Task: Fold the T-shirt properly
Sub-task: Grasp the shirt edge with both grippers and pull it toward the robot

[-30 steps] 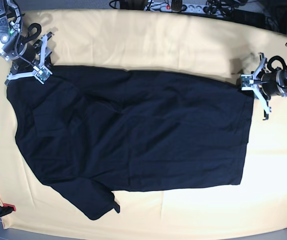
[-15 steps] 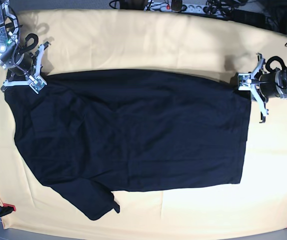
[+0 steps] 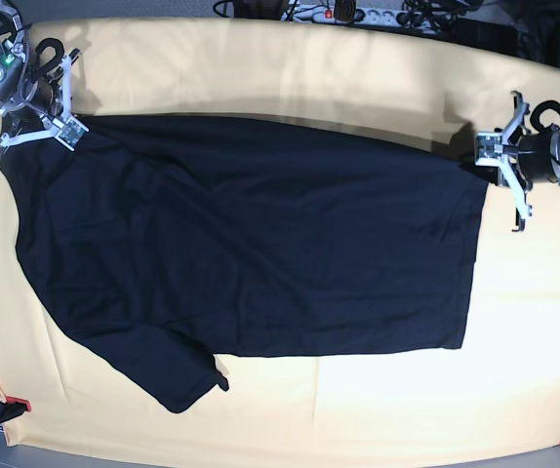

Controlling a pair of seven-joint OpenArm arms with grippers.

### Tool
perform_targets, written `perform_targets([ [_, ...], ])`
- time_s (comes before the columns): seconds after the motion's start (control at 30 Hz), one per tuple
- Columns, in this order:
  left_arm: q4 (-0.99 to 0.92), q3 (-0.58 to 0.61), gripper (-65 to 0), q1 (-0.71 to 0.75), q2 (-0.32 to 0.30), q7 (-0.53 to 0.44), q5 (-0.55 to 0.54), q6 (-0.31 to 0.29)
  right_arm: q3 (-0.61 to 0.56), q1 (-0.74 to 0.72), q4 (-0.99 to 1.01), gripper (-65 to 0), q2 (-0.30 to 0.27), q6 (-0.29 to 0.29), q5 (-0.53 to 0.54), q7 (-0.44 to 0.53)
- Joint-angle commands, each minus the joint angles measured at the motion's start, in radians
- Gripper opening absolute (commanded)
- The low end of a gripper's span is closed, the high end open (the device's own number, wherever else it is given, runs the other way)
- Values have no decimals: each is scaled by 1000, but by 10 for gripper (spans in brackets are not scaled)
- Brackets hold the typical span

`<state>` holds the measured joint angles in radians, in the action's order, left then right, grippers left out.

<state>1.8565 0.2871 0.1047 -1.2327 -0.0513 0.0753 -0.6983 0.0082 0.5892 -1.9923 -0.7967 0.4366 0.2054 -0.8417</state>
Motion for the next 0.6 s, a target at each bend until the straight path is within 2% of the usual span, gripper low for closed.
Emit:
perform_targets([
  [0.0,33,-12,-650,8,-36,-1,-10,0,11,15,-12,-650,-21,-6,-23,-35],
  [0.13,130,-12,-650,95,-88,11,-6,0,11,61,-43,-650,-21,-12,-24,-65],
  [0.23,180,-12,-650,160,-126,55,-6,0,11,103,-99,-650,-21,-33,-24,-105],
  [0.57,200,-12,-650,274,-212,58,21,0,30,255,-207,-650,-21,-75,-31,-159],
])
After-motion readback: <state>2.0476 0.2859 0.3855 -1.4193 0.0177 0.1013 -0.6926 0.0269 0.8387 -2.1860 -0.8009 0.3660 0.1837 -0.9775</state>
